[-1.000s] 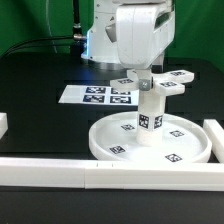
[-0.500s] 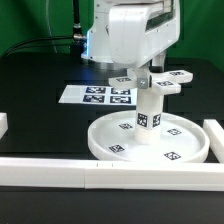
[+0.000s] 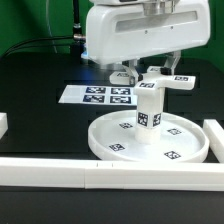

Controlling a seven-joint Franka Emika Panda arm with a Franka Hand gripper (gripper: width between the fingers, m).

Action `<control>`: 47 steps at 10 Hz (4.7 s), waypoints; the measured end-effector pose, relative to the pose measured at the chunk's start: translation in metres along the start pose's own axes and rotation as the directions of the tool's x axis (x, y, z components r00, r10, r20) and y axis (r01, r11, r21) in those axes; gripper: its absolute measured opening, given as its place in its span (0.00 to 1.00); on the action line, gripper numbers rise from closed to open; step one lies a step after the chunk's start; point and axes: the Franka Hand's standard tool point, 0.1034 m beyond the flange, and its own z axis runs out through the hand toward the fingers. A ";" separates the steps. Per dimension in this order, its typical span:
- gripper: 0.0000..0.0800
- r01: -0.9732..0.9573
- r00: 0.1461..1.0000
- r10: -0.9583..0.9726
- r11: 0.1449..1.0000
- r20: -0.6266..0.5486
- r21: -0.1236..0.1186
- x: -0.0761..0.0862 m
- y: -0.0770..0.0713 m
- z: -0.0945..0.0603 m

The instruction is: Assemble round table

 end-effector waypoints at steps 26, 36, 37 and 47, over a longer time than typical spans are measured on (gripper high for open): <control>0.65 -0.829 -0.528 0.840 -0.541 0.125 0.140 0.006 0.003 0.000; 0.81 -0.959 -0.225 0.969 -0.238 0.100 0.152 0.013 -0.010 -0.028; 0.81 -0.989 -0.072 0.995 -0.081 0.072 0.128 0.014 -0.014 -0.029; 0.81 -0.567 0.823 0.567 0.823 -0.014 0.026 0.026 -0.017 -0.036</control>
Offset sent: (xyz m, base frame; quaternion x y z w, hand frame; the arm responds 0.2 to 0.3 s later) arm -0.0162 0.0063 -0.0090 -0.0145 0.0130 0.2996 0.9539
